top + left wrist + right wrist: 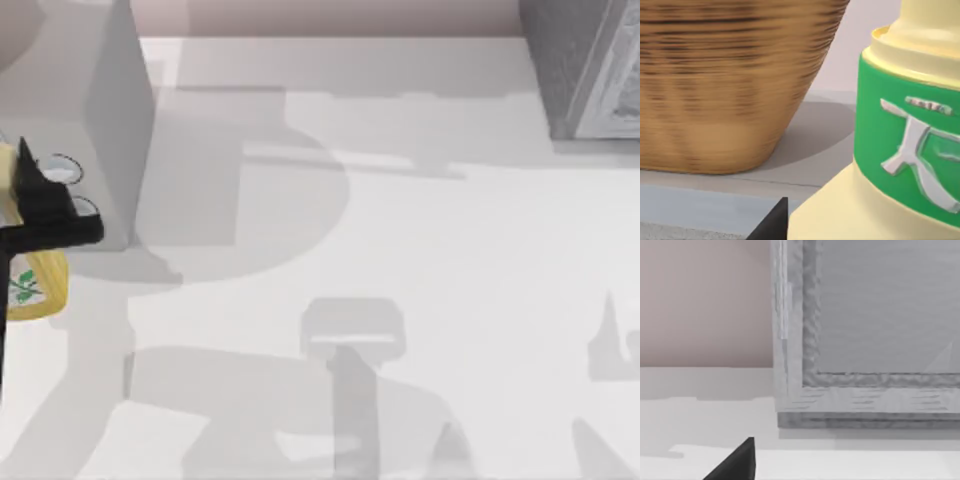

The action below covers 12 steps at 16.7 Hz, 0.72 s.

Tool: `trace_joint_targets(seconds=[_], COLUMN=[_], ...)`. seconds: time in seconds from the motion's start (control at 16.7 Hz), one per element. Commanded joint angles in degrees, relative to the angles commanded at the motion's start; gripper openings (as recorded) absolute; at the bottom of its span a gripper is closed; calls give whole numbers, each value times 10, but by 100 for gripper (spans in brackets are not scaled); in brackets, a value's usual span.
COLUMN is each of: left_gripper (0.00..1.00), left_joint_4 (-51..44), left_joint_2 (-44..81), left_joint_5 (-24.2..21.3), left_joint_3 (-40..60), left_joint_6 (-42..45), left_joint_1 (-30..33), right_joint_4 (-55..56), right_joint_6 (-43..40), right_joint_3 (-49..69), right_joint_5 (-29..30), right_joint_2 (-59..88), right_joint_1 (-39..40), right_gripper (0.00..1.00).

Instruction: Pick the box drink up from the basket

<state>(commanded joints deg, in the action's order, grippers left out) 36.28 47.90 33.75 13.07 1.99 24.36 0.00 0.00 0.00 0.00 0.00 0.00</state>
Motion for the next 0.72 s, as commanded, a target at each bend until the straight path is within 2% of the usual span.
trace_joint_targets(seconds=[0.24, 0.42, 0.6, 0.72], left_gripper=[0, 0, 0, 0], left_joint_4=[126, 200, 246, 259], left_joint_2=[163, 259, 321, 339], left_joint_5=[113, 180, 224, 236], left_joint_3=[48, 76, 93, 97], left_joint_6=[9, 13, 14, 14], left_joint_1=[83, 131, 162, 171], right_joint_4=[0, 0, 0, 0], right_joint_6=[0, 0, 0, 0], right_joint_3=[0, 0, 0, 0], right_joint_5=[0, 0, 0, 0], right_joint_2=[0, 0, 0, 0], right_joint_1=[0, 0, 0, 0], right_gripper=[100, 100, 100, 100])
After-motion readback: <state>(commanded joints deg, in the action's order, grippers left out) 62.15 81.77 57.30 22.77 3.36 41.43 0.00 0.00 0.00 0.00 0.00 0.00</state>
